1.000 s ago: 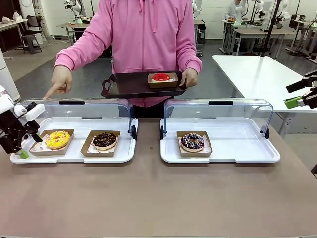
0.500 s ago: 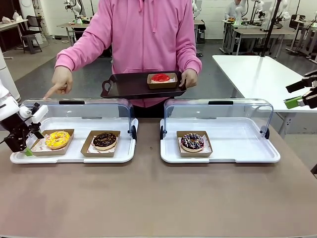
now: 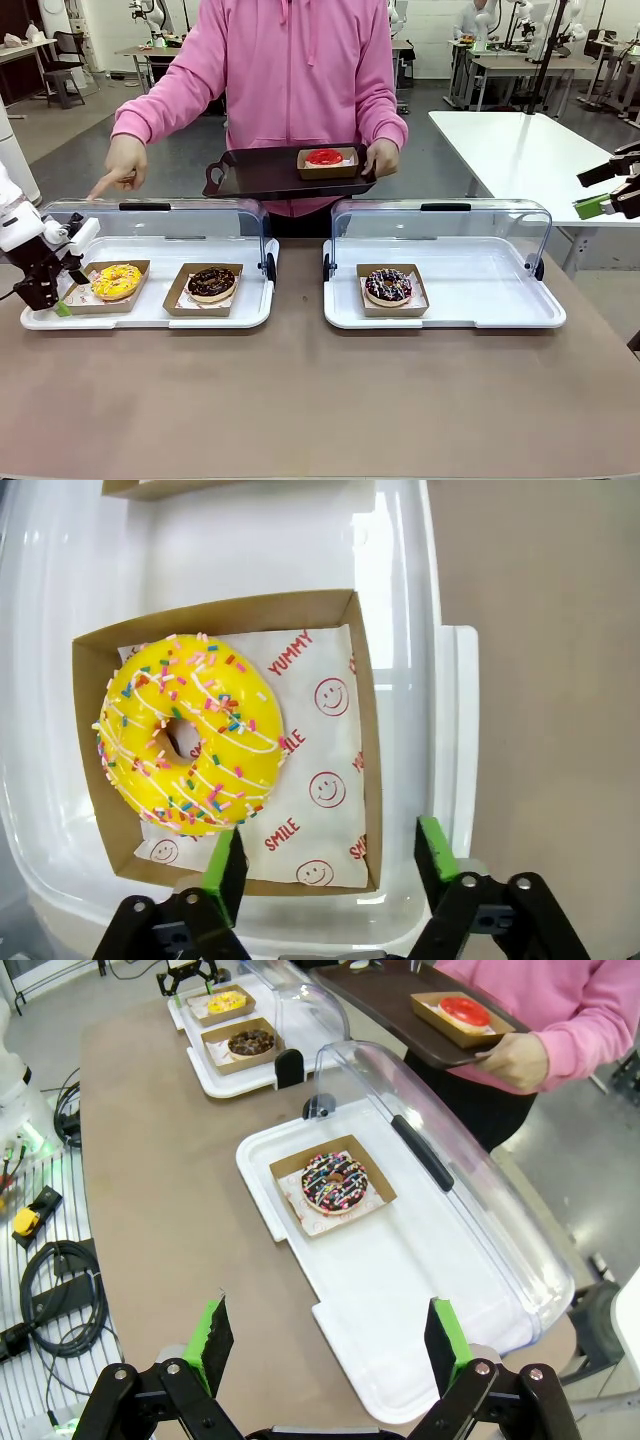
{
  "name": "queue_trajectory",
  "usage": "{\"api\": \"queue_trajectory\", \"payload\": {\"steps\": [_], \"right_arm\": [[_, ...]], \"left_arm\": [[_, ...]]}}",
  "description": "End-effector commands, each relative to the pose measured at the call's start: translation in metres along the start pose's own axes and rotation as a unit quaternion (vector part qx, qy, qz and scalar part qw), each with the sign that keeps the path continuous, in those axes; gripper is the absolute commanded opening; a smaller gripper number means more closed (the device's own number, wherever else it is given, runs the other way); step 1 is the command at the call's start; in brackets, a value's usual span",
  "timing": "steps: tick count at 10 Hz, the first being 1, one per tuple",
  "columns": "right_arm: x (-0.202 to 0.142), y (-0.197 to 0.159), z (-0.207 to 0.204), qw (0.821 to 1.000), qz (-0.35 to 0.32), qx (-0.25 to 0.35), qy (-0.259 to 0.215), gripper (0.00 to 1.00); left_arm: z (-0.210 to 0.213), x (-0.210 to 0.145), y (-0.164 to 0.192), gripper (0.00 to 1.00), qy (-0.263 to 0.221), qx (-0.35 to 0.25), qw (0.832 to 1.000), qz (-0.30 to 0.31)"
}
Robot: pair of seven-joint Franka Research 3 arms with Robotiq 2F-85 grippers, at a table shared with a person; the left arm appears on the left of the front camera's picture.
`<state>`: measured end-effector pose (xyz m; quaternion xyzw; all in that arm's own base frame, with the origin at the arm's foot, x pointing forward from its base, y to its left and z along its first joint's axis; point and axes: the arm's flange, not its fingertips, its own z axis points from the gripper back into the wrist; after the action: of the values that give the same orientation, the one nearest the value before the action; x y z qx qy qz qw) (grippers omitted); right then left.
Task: Provide the desired donut to the person.
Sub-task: Pick up and lift the Paper togo box containing the Donut pointed at by the person.
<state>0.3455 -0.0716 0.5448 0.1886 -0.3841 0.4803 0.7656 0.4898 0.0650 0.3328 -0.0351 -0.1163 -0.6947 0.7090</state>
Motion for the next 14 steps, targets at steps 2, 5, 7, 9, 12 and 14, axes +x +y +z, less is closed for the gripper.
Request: {"api": "queue_trajectory", "payload": {"steps": [2, 5, 7, 9, 12, 14], "right_arm": [[-0.002, 0.000, 0.000, 1.000, 0.003, 0.005, -0.003, 1.00], [-0.002, 0.000, 0.000, 1.000, 0.003, 0.005, -0.003, 1.00], [-0.002, 0.000, 0.000, 1.000, 0.003, 0.005, -0.003, 1.00], [-0.002, 0.000, 0.000, 1.000, 0.003, 0.005, -0.003, 1.00], [-0.002, 0.000, 0.000, 1.000, 0.003, 0.005, -0.003, 1.00], [-0.002, 0.000, 0.000, 1.000, 0.003, 0.005, -0.003, 1.00]], "left_arm": [[-0.007, -0.002, 0.002, 0.00, 0.012, 0.015, 1.000, 0.006], [-0.012, -0.002, 0.004, 0.07, 0.019, 0.018, 1.000, 0.006], [-0.011, -0.001, 0.002, 0.00, 0.013, 0.017, 1.000, 0.002], [-0.009, -0.001, -0.003, 0.00, 0.009, 0.012, 1.000, 0.000], [0.008, 0.004, -0.021, 0.00, 0.014, 0.019, 1.000, -0.011], [0.030, 0.006, -0.045, 0.00, -0.004, 0.017, 0.999, -0.026]]}}
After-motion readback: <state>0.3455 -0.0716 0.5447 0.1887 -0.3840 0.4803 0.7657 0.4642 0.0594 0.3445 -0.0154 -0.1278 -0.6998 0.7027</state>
